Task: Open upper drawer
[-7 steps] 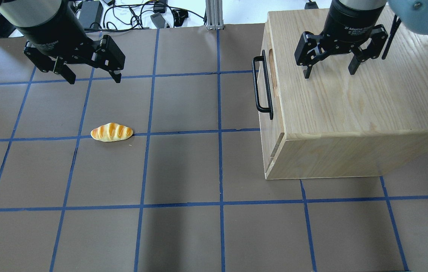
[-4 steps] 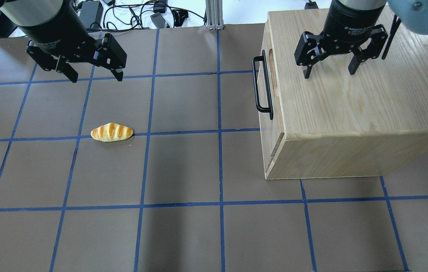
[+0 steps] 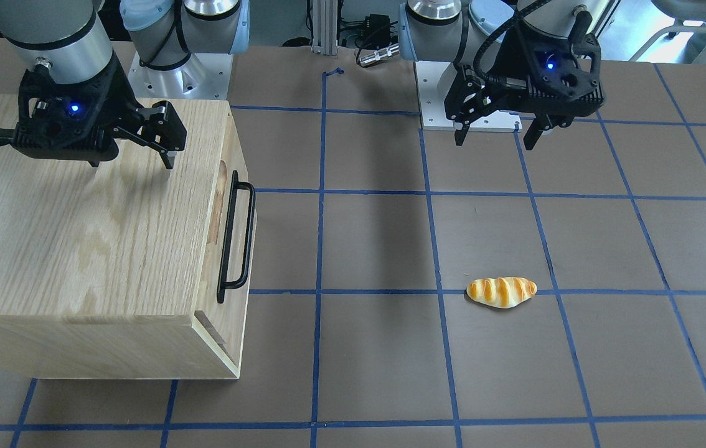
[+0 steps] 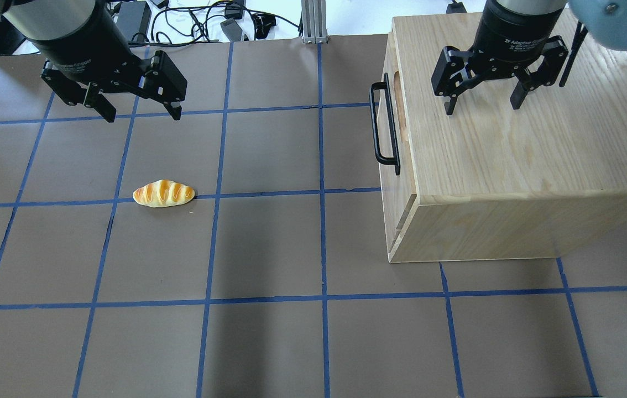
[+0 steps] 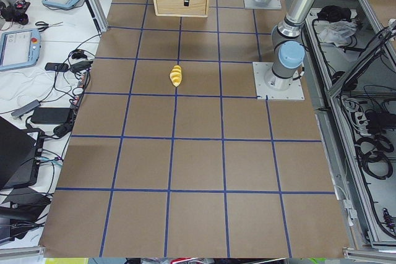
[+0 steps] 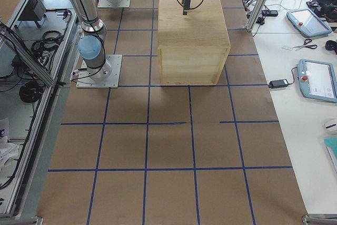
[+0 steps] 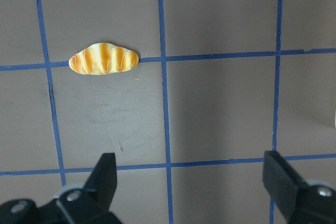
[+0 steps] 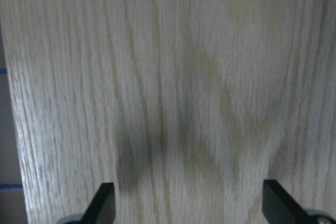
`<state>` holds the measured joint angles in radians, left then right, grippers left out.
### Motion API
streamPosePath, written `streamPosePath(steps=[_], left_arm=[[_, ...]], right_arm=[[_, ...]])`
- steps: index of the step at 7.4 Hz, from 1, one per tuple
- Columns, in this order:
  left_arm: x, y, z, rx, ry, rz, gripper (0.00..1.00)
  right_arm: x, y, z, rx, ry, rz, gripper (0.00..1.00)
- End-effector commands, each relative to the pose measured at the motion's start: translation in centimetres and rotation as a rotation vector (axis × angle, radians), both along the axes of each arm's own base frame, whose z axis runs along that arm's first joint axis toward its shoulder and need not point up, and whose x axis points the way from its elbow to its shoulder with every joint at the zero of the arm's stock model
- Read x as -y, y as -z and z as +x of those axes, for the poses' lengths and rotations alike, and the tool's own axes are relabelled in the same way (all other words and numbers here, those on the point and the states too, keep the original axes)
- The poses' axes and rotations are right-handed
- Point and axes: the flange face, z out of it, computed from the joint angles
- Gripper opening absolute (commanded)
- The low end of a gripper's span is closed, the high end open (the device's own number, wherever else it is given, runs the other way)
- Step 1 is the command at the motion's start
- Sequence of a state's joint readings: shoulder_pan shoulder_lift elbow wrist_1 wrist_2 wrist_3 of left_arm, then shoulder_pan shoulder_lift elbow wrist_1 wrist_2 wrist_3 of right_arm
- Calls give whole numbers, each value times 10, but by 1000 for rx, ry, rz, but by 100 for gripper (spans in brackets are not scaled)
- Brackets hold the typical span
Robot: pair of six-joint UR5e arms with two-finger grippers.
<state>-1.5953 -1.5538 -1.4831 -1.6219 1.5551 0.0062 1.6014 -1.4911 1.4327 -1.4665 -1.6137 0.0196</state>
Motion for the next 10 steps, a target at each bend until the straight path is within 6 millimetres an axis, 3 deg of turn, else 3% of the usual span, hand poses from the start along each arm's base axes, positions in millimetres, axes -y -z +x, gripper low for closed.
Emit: streamPosePath(steps=[1, 10], left_arm=[[-2, 3, 0, 4, 3, 6, 100], [8, 6, 1, 0, -11, 12, 100]], right_arm=[[0, 0, 0, 0, -1, 0, 100], [0, 1, 0, 0, 0, 2, 100]])
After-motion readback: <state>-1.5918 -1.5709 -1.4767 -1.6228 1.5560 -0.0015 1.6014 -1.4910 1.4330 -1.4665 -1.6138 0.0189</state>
